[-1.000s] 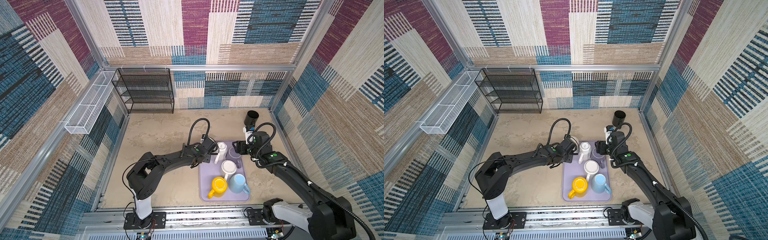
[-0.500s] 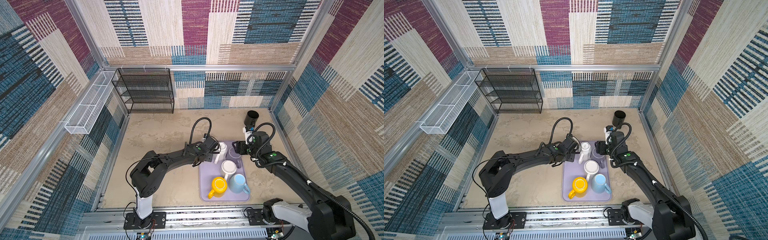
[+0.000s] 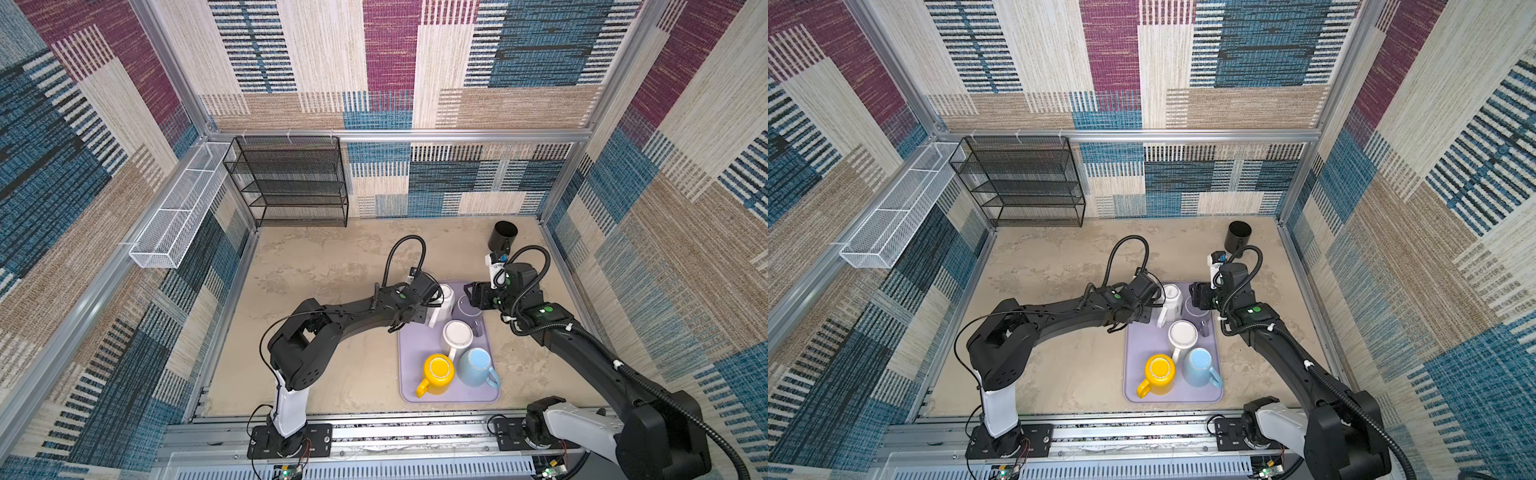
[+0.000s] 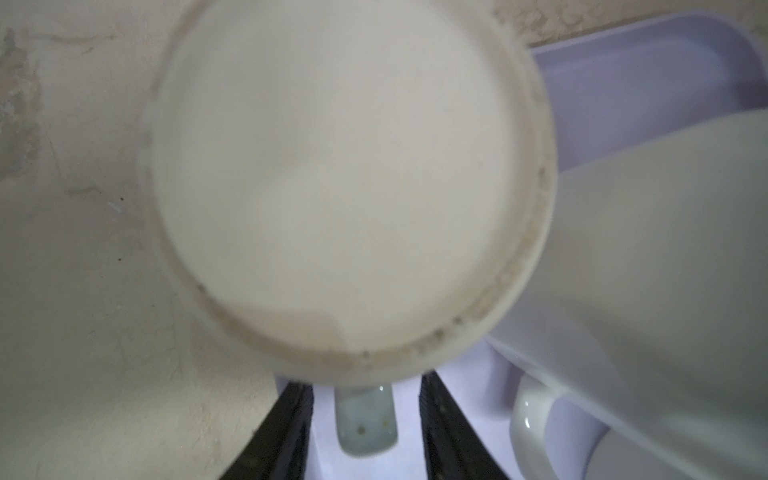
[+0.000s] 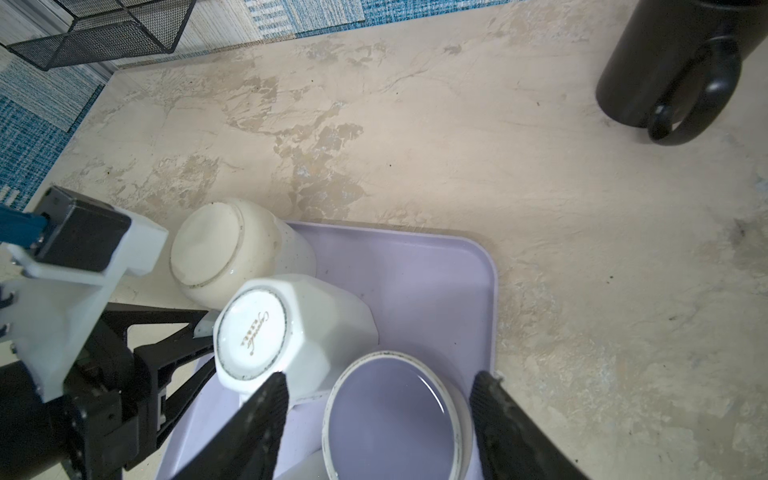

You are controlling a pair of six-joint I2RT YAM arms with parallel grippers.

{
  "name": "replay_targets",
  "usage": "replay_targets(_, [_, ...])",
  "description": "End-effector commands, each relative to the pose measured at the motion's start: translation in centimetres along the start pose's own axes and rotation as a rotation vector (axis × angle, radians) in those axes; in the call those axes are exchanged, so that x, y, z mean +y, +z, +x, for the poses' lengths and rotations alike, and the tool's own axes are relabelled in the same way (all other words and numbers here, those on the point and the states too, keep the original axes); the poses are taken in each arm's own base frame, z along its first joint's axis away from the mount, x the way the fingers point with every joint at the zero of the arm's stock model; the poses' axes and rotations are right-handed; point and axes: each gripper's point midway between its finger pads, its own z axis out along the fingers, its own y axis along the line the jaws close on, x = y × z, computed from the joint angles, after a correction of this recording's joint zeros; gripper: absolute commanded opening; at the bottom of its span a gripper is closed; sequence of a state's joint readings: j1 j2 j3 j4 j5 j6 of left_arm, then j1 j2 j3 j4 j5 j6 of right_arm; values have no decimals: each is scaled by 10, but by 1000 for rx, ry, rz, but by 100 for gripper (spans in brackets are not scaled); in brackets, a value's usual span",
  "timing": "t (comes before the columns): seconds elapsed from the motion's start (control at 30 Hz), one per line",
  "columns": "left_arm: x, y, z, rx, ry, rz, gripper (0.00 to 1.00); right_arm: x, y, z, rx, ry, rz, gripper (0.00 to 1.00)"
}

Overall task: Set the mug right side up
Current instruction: 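Lower the left gripper onto the handle of the upside-down cream mug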

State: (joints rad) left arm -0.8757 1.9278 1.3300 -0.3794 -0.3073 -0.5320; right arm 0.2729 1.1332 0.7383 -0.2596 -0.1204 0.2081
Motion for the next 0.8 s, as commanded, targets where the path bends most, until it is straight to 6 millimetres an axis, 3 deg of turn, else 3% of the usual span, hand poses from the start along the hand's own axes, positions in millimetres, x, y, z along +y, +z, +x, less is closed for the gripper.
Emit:
replay_targets(0.0, [3,1,-1,1,7,-21,42,0,0,-5,-19,0,4,72])
replay_targets(0.27, [3,2,-1,6,14,-26,40,0,1,-5,-17,-1,3,72])
replay_targets(0.5, [3,2,-1,9,19,-28,30,0,1,-3,-11,-1,3,72])
replay_targets(0.77, [4,3,-1,9,22,-34,30,1,2,-3,-8,-2,2,72])
